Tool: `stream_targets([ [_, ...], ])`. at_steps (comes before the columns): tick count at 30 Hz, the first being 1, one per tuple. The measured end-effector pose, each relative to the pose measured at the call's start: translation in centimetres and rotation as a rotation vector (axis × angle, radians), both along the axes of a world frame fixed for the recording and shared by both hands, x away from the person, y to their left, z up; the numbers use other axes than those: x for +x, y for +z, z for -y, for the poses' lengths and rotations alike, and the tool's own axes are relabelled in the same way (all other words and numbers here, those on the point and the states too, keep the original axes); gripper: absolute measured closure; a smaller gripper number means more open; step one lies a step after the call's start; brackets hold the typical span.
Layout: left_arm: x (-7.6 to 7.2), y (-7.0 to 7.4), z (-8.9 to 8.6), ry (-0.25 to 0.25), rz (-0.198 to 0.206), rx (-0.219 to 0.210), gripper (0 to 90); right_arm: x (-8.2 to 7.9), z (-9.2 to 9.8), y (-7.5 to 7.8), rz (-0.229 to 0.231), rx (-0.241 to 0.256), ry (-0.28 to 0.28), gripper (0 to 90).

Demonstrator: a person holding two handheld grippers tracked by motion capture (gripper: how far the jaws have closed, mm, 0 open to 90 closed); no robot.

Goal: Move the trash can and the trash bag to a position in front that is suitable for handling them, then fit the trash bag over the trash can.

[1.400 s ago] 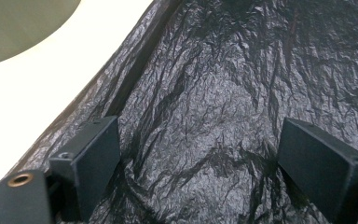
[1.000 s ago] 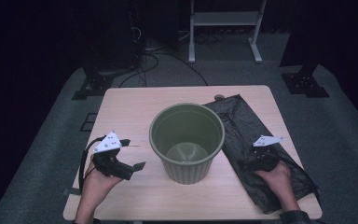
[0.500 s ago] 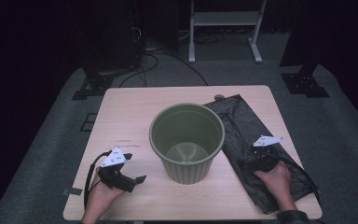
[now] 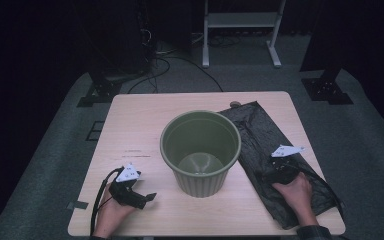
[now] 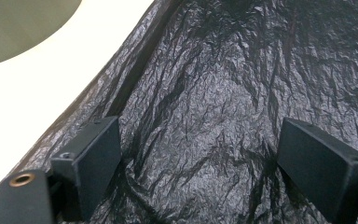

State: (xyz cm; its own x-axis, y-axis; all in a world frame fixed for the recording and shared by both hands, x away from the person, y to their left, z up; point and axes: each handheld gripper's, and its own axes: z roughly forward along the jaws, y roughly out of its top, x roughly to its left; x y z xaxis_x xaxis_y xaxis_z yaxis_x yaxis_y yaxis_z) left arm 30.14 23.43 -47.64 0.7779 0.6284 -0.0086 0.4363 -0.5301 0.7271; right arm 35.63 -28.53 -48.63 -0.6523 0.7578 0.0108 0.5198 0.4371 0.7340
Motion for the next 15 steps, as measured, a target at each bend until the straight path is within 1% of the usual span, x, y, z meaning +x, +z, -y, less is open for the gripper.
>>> stream_targets([
  [1, 0.04, -0.26, 0.09, 0.004, -0.006, 0.018, 0.0, 0.00, 0.00, 0.00, 0.000, 0.000, 0.000, 12.2],
  [3, 0.02, -0.67, 0.09, 0.009, -0.003, 0.014, 0.0, 0.01, 0.00, 0.00, 0.001, 0.000, 0.000, 12.1],
  [7, -0.10, -0.69, 0.23, 0.016, 0.005, 0.029, 0.0, 0.00, -0.01, 0.00, 0.000, 0.000, 0.000, 12.1],
  [15, -0.09, -0.69, 0.23, 0.017, 0.003, 0.028, 0.0, -0.12, -0.04, 0.12, 0.008, -0.003, 0.012, 12.2],
])
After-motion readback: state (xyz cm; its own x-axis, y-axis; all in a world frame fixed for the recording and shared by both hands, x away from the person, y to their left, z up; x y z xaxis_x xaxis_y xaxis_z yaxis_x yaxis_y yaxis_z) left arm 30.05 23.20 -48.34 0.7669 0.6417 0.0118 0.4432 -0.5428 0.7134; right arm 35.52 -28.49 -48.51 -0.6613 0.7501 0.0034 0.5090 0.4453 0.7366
